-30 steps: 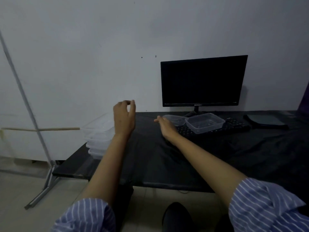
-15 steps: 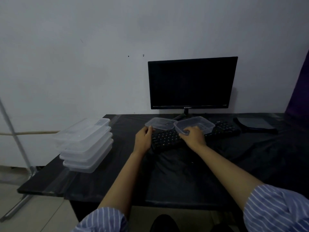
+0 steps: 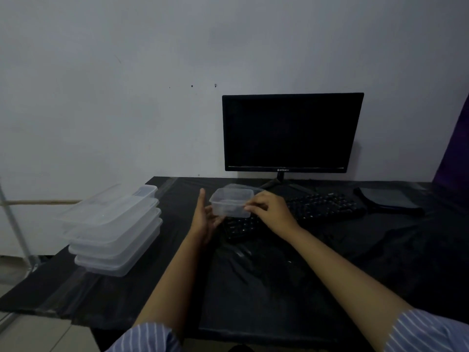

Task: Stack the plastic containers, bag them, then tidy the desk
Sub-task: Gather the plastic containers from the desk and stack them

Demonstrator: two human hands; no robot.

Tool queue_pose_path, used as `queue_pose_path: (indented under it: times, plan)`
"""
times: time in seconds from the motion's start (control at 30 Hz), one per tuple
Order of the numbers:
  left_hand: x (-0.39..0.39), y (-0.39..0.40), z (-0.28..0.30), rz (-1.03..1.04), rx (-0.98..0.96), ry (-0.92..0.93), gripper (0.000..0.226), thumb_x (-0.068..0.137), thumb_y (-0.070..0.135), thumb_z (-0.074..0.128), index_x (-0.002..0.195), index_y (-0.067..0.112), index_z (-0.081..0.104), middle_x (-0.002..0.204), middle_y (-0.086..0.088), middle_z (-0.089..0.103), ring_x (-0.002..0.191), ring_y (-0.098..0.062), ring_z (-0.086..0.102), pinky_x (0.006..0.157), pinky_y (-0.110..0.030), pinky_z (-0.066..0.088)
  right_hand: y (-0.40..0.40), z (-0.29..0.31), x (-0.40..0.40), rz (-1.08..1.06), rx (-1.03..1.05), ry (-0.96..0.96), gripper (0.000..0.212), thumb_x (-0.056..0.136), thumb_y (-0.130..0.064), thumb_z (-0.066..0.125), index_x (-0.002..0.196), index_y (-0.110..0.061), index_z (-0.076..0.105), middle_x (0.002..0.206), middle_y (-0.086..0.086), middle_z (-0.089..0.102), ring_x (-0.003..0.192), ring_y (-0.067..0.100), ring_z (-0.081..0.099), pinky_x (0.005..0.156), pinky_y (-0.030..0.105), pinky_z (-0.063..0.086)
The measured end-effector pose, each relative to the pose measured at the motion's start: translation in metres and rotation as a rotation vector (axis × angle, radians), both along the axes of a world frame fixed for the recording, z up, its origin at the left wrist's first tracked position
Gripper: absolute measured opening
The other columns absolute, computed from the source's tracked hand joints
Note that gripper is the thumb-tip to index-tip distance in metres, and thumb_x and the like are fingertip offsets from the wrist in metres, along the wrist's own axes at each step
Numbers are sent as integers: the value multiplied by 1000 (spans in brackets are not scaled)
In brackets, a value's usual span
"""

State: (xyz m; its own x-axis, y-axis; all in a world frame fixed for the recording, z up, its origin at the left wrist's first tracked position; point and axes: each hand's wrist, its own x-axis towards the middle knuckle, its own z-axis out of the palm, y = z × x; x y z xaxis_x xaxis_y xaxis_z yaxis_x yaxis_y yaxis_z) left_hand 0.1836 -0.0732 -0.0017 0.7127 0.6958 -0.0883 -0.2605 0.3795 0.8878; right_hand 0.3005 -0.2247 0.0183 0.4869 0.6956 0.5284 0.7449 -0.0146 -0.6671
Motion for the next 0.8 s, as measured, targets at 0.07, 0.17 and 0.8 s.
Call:
queue_pose_path:
  times: [0.07,0.17,0.8]
  plan:
    - [-4,11,0,-11,-21,17,49,91,51,52,97,4,64,88,-14,69,79,-24,65,67,-30,53,6,0,-3,70,-4,10,14,84,-13,73,96,-8,78,98,1,68,91,7,64,89,16,52]
    - [-6,26,-4,58,0,66,34,91,24,58,114,-1,60,91,-16,67,75,-25,65,61,-29,56,16,-1,0,136,-45,11,15,84,-12,74,98,-11,78,100,2,68,94,8,65,90,15,51]
    - [-4,60,-35,300,-98,-92,42,92,16,58,131,2,48,113,-18,65,86,-24,68,65,-29,59,84,-22,97,-686,-729,-32,64,92,-61,46,129,-11,58,145,17,40,133,36,29,107,45,26]
